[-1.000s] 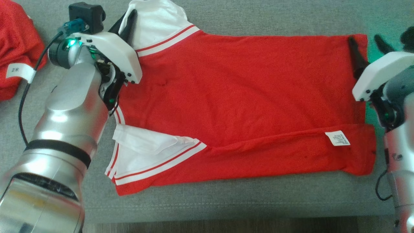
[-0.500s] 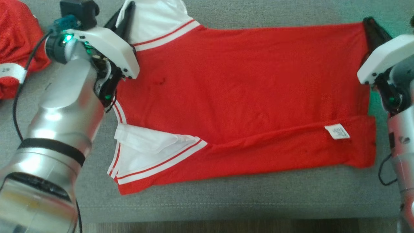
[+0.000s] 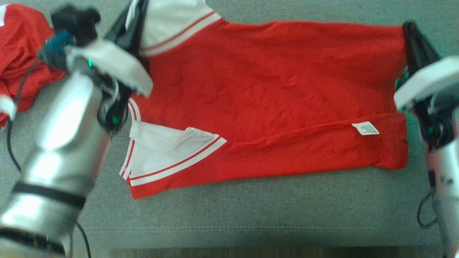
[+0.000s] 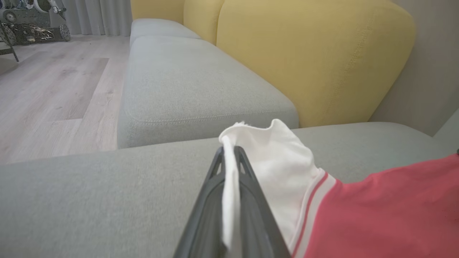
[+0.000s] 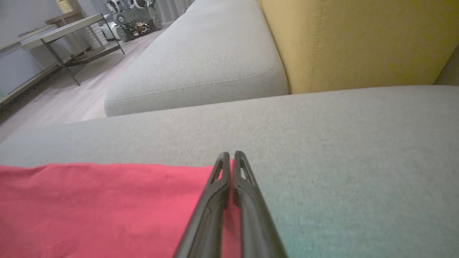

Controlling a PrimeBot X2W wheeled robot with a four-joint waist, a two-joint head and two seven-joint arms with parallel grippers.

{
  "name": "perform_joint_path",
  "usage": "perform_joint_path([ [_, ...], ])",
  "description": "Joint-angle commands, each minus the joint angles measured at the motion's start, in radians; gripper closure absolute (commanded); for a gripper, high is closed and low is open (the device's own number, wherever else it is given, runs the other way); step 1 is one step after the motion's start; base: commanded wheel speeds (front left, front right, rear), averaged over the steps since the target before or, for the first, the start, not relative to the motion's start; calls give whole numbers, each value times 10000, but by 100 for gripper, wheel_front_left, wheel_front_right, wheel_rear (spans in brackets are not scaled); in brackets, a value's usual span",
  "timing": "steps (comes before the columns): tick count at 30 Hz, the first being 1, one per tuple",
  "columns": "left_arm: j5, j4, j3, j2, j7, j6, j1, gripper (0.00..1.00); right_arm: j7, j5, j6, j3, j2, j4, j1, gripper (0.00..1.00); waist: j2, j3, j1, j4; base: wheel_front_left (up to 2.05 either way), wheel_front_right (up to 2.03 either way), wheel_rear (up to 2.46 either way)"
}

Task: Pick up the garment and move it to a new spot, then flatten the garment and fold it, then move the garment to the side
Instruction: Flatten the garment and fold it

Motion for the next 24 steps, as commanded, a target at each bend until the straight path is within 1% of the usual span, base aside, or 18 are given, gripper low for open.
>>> perform_joint_path([
  [1,168,-661,457,567,-120,108,307,100,-2,155,-7,141,-56,-594,443,100,0,-40,0,15,0,0,0],
  [2,284,-1102,535,637,-121,156,659,100,45,197,-7,114,-78,-826,718,100,0,-56,0,31,0,0,0],
  [3,529,-1998,659,797,-121,309,1398,100,138,322,-7,27,-59,-1309,1252,100,0,-87,0,47,0,0,0],
  [8,916,-4103,815,1161,-121,752,3253,100,425,453,-7,-406,68,-2270,2450,100,0,-155,0,71,0,0,0],
  [11,1007,-5115,853,1390,-121,1071,4289,100,506,473,-7,-699,165,-2742,2955,100,0,-187,0,72,0,0,0],
  [16,843,-6208,727,1686,138,1440,5694,100,663,420,-7,-949,308,-3304,3572,100,0,-231,0,100,0,0,0],
  [20,602,-6308,607,1770,465,1516,6291,100,721,325,-7,-1097,440,-3633,4113,100,0,-238,0,163,0,0,0],
  [21,509,-6249,599,1747,511,1513,6383,95,786,256,-7,-1177,482,-3687,4278,100,0,-247,0,176,0,0,0],
  [22,451,-6160,588,1735,553,1518,6445,62,834,200,-7,-1241,533,-3769,4434,95,0,-251,0,191,0,0,0],
  [23,368,-6072,600,1698,562,1522,6491,7,898,183,-7,-1288,625,-3856,4593,59,0,-255,0,199,0,0,0],
  [24,340,-5993,599,1679,550,1518,6506,0,997,162,-7,-1290,712,-3950,4768,0,0,-260,0,204,0,0,0],
])
